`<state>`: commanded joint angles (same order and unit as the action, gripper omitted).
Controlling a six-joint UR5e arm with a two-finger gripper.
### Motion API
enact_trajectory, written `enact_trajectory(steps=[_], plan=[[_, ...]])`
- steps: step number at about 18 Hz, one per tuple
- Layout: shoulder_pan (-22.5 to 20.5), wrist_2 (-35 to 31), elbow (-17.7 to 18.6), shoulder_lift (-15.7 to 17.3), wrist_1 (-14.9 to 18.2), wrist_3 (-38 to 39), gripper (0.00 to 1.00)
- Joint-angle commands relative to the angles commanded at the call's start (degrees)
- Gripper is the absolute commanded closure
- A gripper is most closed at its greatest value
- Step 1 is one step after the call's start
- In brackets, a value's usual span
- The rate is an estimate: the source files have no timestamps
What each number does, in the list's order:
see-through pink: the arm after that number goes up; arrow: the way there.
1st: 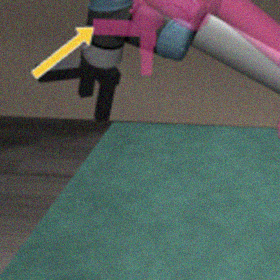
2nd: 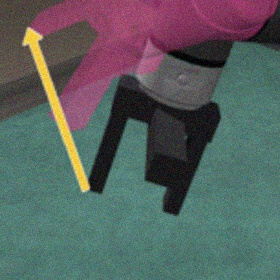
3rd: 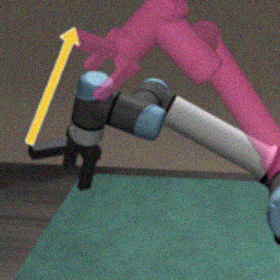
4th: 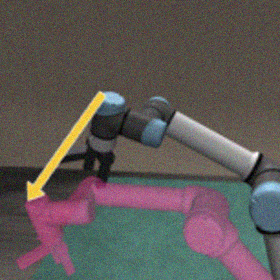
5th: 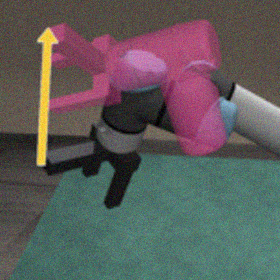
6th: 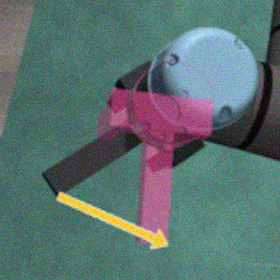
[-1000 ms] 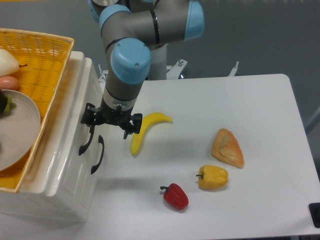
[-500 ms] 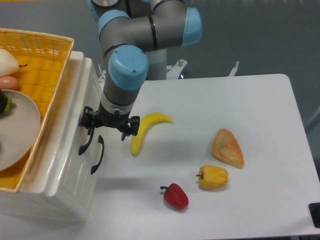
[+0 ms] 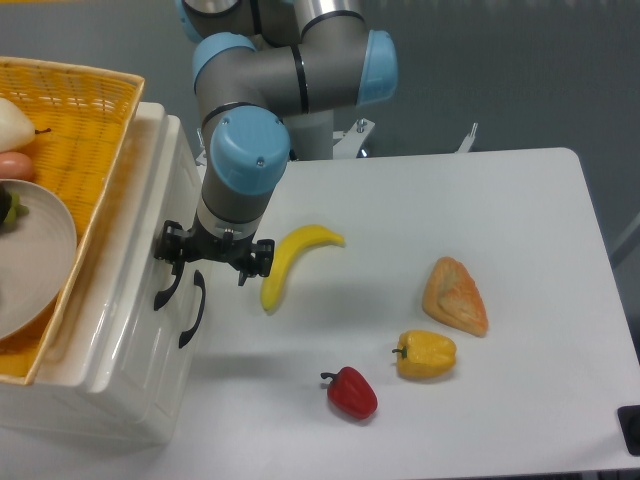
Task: Slide the top white drawer open
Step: 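Lower the gripper and hook it onto the top drawer handle, then pull the handle outward, sliding the top white drawer open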
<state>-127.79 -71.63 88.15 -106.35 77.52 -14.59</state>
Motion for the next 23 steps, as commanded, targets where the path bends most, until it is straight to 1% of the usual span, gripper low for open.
enact_trajectory(steps=[6,10,23], plan=[[-0.09,-1.58,-0.09,0.17,-0.53,0.00,0.00],[0.00,-3.86,-0.17,0.18,-0.61,-0.35,0.00],[-0.17,-5.63,-0.79,0.26,-0.88,-1.40,0.00]])
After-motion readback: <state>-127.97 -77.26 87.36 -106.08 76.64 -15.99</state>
